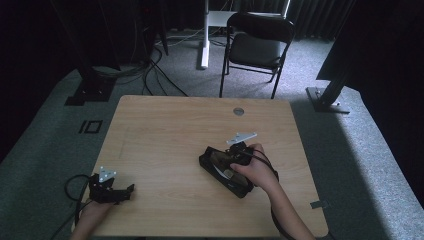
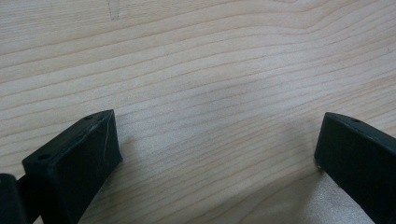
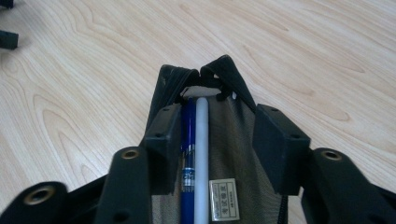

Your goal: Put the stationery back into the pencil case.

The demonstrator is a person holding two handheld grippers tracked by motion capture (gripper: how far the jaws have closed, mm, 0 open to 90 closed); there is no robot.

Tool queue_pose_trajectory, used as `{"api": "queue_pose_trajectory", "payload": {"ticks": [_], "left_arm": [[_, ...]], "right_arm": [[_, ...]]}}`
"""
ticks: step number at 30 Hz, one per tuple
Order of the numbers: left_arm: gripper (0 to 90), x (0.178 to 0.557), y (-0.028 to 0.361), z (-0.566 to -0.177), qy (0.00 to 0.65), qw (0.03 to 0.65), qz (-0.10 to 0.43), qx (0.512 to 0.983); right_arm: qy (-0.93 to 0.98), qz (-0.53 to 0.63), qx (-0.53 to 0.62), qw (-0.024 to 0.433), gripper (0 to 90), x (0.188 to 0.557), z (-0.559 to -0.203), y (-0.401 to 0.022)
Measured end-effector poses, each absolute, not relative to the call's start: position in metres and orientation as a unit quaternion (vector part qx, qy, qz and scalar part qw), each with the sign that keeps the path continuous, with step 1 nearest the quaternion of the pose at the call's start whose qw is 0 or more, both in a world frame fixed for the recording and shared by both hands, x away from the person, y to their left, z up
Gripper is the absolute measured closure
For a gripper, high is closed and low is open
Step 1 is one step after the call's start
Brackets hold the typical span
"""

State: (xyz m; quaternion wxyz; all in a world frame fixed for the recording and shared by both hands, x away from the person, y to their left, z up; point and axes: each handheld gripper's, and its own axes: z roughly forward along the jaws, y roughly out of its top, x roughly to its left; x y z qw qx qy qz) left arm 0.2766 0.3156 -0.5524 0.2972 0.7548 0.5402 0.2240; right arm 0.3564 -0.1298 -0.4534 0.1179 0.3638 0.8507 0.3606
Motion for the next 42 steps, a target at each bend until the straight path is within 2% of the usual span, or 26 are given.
{"api": "queue_pose_trajectory", "payload": {"ticks": [13, 34, 42], "left_arm": [[0.3, 0.277, 0.316, -0.552, 0.54, 0.297, 0.224, 0.755], [0.3, 0.277, 0.316, -0.552, 0.54, 0.297, 0.224, 0.755], [0.4, 0.277, 0.316, -0.552, 0.54, 0.297, 0.224, 0.755]], "right_arm": [[0.827, 0.39, 0.385, 0.128, 35.9, 0.359, -0.448, -0.139], [0.799, 0.4, 0.416, 0.167, 29.7, 0.367, -0.452, -0.164], [0.795, 0.397, 0.427, 0.169, 28.1, 0.369, -0.458, -0.175]]}}
